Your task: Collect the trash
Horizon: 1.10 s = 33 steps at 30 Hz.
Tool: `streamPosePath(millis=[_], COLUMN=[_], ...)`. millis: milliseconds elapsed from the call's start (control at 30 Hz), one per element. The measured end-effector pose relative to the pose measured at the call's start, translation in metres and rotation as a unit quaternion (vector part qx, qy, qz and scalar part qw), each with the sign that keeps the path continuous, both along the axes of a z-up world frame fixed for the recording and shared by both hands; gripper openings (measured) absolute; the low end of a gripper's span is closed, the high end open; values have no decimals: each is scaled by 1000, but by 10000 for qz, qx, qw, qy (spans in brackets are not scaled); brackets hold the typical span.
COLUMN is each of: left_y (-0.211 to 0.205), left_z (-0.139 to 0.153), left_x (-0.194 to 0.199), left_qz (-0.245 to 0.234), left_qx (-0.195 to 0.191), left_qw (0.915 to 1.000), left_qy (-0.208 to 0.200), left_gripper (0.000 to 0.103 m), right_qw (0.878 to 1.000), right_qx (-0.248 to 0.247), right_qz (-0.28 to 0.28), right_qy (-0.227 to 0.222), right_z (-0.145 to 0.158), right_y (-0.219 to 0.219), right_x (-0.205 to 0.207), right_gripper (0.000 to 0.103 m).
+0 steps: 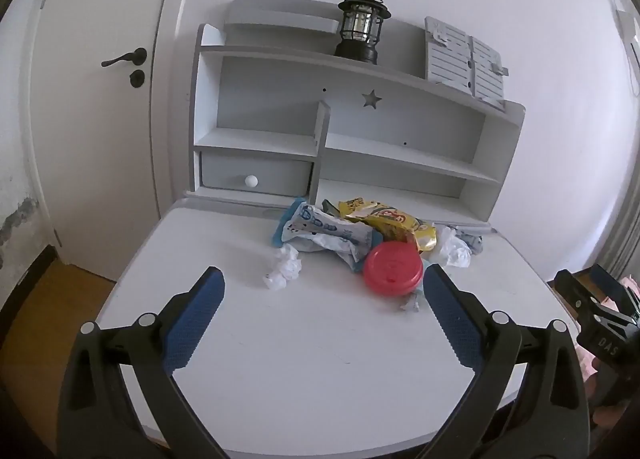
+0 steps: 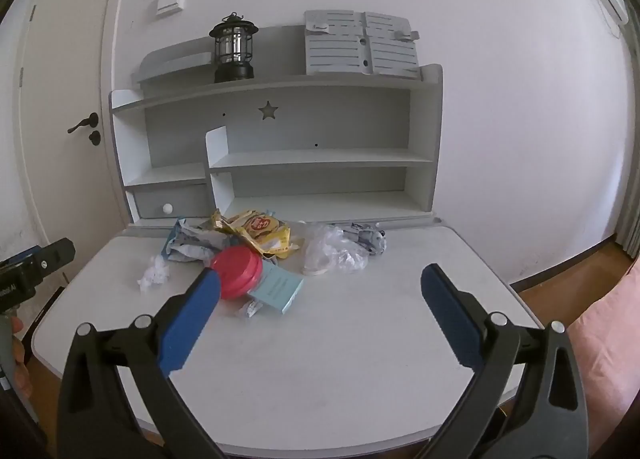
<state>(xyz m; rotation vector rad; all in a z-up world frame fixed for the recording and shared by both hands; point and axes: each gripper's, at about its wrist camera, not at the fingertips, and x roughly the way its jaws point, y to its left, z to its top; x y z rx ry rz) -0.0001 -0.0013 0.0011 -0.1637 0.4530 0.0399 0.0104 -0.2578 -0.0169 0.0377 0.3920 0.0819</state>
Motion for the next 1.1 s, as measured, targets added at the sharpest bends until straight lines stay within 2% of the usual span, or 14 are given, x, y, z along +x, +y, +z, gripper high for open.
streamPosePath(millis=[67, 167, 267, 667, 1000, 1100], left_y=[-1, 5, 5, 1, -1, -2], left_z=[2, 1, 1, 4, -5, -6], left_x=[0, 6, 2, 0, 7, 7], left_qz=[-14, 37, -10, -15, -47, -30], left_qx=[48, -80, 63, 172, 101, 181], left_qw=[10000, 10000, 10000, 9999, 9999, 9998], left_qy=[-22, 38, -48, -2, -52, -29], left_gripper=[97, 97, 97, 97, 97, 97], right_qw=[10000, 10000, 9999, 9999, 9996, 9997], right_qx=[13, 87, 114, 119, 76, 133], right_qz=[-10, 2, -14, -54, -88, -92], right_qy=[-18, 32, 34, 100, 260, 164], right_z=[0, 2, 4, -1, -2, -3], right_y=[-2, -5, -9, -12, -14, -13], right_x=[0, 4, -3, 4, 7, 7], right_gripper=[97, 97, 97, 97, 97, 97])
